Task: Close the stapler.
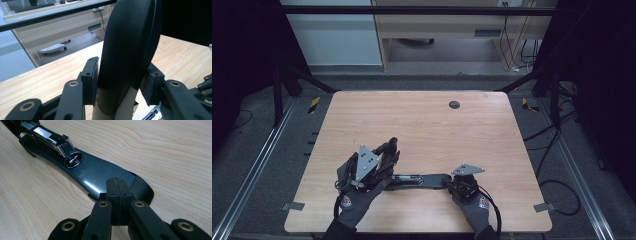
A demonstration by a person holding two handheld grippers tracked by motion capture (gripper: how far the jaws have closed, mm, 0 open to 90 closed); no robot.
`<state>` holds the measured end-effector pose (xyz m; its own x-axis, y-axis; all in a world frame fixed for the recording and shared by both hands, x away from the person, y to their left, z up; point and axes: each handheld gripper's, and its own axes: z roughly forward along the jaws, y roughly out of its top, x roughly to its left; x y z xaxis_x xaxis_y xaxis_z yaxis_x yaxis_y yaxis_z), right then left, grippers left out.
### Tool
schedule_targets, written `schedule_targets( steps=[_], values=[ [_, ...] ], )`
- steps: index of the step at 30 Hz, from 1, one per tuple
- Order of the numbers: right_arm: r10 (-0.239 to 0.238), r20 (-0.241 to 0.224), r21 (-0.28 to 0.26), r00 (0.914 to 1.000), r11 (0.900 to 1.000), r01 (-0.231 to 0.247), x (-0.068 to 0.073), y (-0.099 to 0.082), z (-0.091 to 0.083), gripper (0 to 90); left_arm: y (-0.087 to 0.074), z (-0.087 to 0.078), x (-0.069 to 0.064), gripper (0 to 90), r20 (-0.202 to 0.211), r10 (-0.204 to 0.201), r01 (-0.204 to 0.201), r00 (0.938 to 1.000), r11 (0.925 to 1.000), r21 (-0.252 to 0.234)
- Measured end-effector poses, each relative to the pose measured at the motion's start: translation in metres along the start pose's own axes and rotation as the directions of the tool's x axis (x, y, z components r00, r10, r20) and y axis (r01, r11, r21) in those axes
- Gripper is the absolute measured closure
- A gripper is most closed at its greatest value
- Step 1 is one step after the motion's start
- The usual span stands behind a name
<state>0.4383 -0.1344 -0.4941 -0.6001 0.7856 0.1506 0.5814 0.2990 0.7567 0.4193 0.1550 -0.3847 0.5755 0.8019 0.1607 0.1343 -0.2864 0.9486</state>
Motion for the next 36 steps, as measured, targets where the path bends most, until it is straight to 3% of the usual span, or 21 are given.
schedule_targets(
  steps=[3, 5, 12, 21, 27, 36],
  values=[
    [0.001, 0.000, 0.000, 1.0000, 1.0000, -0.001, 0.000, 0.000, 0.000, 90.0, -0.001, 0.005, -0.005, 52.5, 0.019, 0.009, -0.009, 0.9998, 0.9999, 0.006],
    [0.003, 0.002, 0.002, 1.0000, 1.0000, -0.003, 0.000, 0.000, 0.000, 90.0, 0.001, 0.010, -0.014, 52.2, 0.015, 0.051, -0.052, 0.9986, 0.9984, 0.022],
    [-0.005, -0.001, 0.000, 1.0000, 1.0000, 0.005, 0.000, 0.000, 0.000, 90.0, 0.000, 0.021, -0.026, 51.2, 0.023, 0.104, -0.105, 0.9943, 0.9938, 0.036],
    [-0.005, -0.001, -0.001, 1.0000, 1.0000, 0.005, 0.000, 0.000, 0.000, 90.0, -0.001, 0.026, -0.031, 50.3, 0.040, 0.124, -0.126, 0.9915, 0.9912, 0.040],
    [-0.005, -0.001, 0.000, 1.0000, 1.0000, 0.005, 0.000, 0.000, 0.000, 90.0, -0.003, 0.033, -0.041, 49.7, 0.051, 0.169, -0.171, 0.9844, 0.9838, 0.053],
    [-0.005, -0.001, -0.001, 1.0000, 1.0000, 0.005, 0.000, 0.000, 0.000, 90.0, -0.005, 0.039, -0.046, 48.6, 0.073, 0.194, -0.199, 0.9782, 0.9783, 0.058]
  ],
)
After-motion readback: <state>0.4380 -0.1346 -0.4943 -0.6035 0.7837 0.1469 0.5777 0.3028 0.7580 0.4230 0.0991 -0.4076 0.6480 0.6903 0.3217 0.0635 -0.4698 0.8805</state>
